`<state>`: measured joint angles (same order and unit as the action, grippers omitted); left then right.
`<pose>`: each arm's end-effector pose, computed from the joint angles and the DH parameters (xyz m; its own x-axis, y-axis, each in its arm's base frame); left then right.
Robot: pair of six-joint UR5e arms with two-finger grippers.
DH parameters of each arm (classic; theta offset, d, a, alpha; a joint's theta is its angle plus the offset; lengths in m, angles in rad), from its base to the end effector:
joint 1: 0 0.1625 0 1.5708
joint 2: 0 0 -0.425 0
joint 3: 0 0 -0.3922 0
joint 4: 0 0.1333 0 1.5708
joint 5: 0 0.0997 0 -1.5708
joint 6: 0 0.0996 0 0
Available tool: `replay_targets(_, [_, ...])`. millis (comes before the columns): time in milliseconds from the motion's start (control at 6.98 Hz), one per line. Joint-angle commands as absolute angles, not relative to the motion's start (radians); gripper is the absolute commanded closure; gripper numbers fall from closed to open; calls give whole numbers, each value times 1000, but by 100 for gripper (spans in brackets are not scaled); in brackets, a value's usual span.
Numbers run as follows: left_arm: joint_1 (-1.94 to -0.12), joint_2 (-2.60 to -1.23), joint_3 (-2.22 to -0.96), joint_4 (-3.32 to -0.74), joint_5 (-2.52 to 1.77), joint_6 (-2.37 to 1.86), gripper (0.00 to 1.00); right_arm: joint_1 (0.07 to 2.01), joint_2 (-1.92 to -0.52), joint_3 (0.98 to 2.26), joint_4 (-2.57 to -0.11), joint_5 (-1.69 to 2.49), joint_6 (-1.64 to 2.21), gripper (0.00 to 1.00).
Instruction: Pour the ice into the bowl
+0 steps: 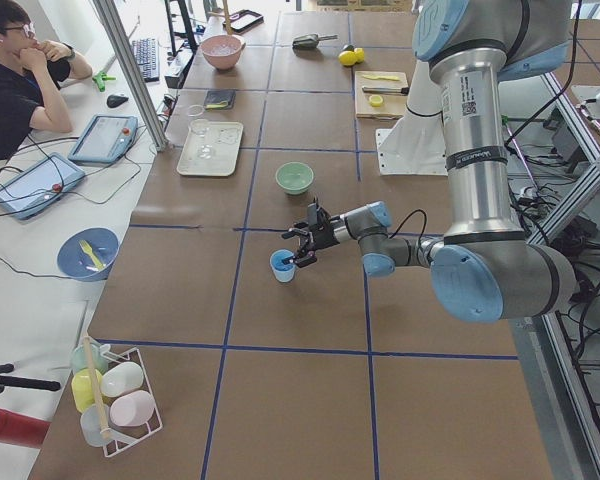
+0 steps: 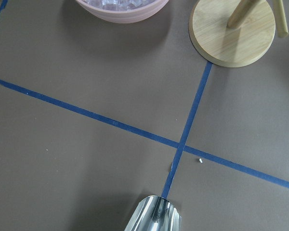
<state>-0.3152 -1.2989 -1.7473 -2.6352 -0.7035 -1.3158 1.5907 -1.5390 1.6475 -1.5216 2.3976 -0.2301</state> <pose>0.3020 -0.3186 0.5635 0.7222 -0.0638 -0.6888 0.6366 0.4508 0.6257 0.0702 -0.5112 0.5958 0.6660 -0.3246 0.6717 0.1358 0.9381 0.3186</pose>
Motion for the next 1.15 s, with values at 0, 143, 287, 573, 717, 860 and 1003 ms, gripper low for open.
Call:
replay_targets(0, [-319, -1199, -1738, -2829, -703, -1203, 1, 1591, -1539, 1646, -1522, 2398, -230, 0])
replay_targets(143, [-315, -1200, -1695, -2862, -703, -1197, 1, 1591, -1537, 1644, -1522, 2398, -230, 0])
replay_targets(287, [-308, -1206, -1687, -2862, -703, -1198, 1, 1591, -1537, 1643, -1522, 2398, -232, 0])
replay_targets(573, [-290, -1216, -1675, -2859, -700, -1203, 1, 1591, -1539, 1643, -1522, 2398, -232, 0])
replay_targets(717, [-272, -1230, -1674, -2859, -696, -1204, 1, 1591, -1539, 1643, -1522, 2398, -232, 0])
replay_targets(860, [-252, -1245, -1655, -2861, -665, -1210, 1, 1591, -1539, 1643, -1522, 2398, -232, 0])
replay_targets(1003, [-244, -1261, -1632, -2865, -658, -1210, 1, 1591, -1539, 1643, -1522, 2398, -232, 0])
